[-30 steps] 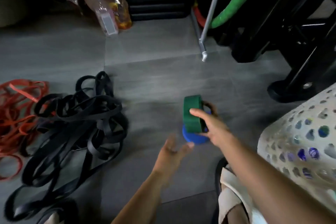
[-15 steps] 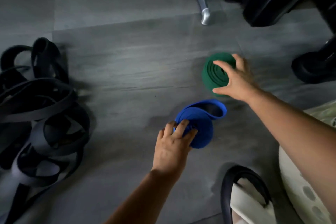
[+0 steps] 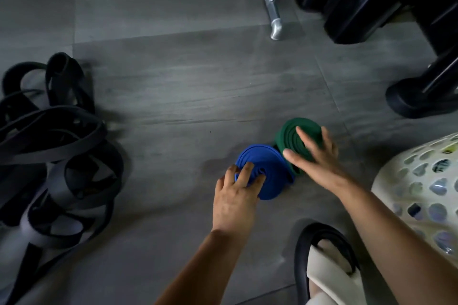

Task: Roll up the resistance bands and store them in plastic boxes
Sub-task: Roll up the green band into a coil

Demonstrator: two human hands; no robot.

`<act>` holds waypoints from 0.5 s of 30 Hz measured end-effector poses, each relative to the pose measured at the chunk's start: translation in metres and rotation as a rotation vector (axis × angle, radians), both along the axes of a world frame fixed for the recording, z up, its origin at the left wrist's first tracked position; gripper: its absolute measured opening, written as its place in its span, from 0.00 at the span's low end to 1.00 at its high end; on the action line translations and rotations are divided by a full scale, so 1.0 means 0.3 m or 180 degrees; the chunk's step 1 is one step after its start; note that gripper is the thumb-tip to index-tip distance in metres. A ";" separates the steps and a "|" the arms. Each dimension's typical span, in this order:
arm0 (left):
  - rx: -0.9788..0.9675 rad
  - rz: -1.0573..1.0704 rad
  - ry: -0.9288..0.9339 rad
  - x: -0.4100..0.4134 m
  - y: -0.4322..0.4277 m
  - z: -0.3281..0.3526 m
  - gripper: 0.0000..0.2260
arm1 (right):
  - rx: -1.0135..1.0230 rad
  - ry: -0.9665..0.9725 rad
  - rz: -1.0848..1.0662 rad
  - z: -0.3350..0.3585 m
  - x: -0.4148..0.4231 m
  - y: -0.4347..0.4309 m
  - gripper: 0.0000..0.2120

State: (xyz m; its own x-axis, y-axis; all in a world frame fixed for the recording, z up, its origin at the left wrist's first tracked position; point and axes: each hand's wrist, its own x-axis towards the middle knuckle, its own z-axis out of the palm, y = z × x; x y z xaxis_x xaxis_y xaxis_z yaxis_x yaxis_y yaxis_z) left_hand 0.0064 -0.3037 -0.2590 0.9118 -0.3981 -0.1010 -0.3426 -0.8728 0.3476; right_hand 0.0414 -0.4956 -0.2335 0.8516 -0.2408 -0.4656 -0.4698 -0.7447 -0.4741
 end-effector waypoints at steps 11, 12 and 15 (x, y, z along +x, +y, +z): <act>-0.0529 0.0191 0.0045 -0.073 0.201 0.088 0.33 | -0.0927 -0.0794 -0.0434 -0.027 0.006 0.064 0.33; -0.0524 0.0307 0.0005 -0.085 0.267 0.082 0.33 | -0.1007 -0.0803 -0.0442 -0.013 0.014 0.080 0.33; -0.0368 0.0868 -0.0445 -0.102 0.469 0.098 0.27 | -0.0983 -0.1031 -0.0343 0.015 0.047 0.188 0.35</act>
State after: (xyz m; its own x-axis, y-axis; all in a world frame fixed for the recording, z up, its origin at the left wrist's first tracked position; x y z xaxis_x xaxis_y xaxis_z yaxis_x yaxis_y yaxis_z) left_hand -0.0241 -0.1631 -0.2297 0.9882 -0.1387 0.0644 -0.1530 -0.8965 0.4158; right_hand 0.0556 -0.4393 -0.2290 0.9039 -0.4215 -0.0721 -0.4165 -0.8293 -0.3726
